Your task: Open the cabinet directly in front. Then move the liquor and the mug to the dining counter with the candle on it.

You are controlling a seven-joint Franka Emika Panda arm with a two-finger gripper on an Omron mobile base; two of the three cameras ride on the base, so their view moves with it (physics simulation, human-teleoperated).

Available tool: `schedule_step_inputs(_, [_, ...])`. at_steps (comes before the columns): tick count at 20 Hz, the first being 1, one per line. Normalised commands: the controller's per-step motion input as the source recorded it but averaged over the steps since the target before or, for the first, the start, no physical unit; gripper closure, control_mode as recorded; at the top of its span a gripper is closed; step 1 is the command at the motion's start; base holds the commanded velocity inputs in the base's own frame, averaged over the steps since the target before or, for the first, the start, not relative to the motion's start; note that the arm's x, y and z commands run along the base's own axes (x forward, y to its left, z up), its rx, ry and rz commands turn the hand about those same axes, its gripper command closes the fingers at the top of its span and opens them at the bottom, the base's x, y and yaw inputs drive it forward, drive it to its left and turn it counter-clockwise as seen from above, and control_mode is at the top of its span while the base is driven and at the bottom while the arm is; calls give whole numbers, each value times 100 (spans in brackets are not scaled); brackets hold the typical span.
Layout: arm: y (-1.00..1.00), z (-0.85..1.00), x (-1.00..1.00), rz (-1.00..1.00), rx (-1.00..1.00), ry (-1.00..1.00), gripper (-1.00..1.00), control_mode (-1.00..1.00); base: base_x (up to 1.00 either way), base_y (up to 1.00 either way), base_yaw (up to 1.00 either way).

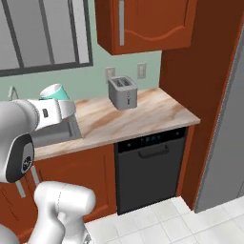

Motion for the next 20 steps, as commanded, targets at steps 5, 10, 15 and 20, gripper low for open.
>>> schedule_step_inputs(5, [0,0,0,0,0,0,100,100,-10,0,-33])
schedule_step_inputs(10, [0,0,0,0,0,0,100,100,-10,0,-33])
schedule_step_inputs(15, [0,0,0,0,0,0,100,100,-8,0,-33])
schedule_step_inputs(20, [0,0,0,0,0,0,100,100,-10,0,-33])
